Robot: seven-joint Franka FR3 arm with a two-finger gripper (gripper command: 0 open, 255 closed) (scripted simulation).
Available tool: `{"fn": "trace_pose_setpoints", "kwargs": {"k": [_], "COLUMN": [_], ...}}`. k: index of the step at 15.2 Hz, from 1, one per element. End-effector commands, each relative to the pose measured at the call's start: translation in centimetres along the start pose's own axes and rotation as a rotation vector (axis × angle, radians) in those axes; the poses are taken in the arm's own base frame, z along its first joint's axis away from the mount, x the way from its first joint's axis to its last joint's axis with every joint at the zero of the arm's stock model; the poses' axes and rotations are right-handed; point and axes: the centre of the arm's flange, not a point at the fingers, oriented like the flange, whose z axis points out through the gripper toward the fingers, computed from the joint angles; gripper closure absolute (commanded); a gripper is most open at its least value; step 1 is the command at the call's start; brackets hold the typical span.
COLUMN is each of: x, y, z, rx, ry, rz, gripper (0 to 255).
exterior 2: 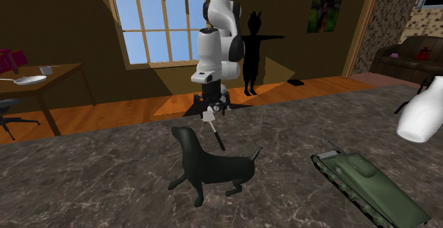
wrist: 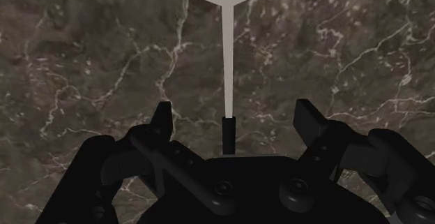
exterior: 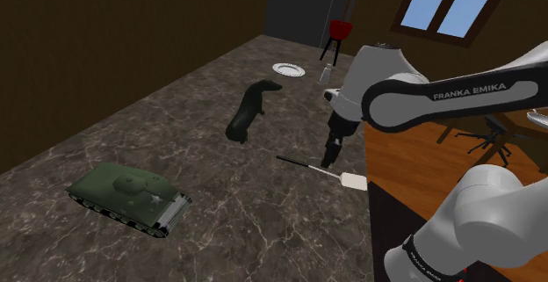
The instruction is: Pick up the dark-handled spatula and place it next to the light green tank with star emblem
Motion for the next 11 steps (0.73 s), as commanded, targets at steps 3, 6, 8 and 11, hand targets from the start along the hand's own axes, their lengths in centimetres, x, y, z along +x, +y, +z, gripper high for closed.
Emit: {"fn": "trace_pose_setpoints", "kwargs": {"k": [3,6,8,11], "x": [0.2,0.2,0.2,0.2], "y": [-0.2,-0.1,-0.1,-0.1], "z": [2.5,4.1,4.9,4.9], "rx": [-0.002,-0.002,-0.002,-0.002], "ry": [-0.002,-0.002,-0.002,-0.002], "rz": [-0.016,-0.016,-0.016,-0.016], "gripper": [0,0,0,0]}}
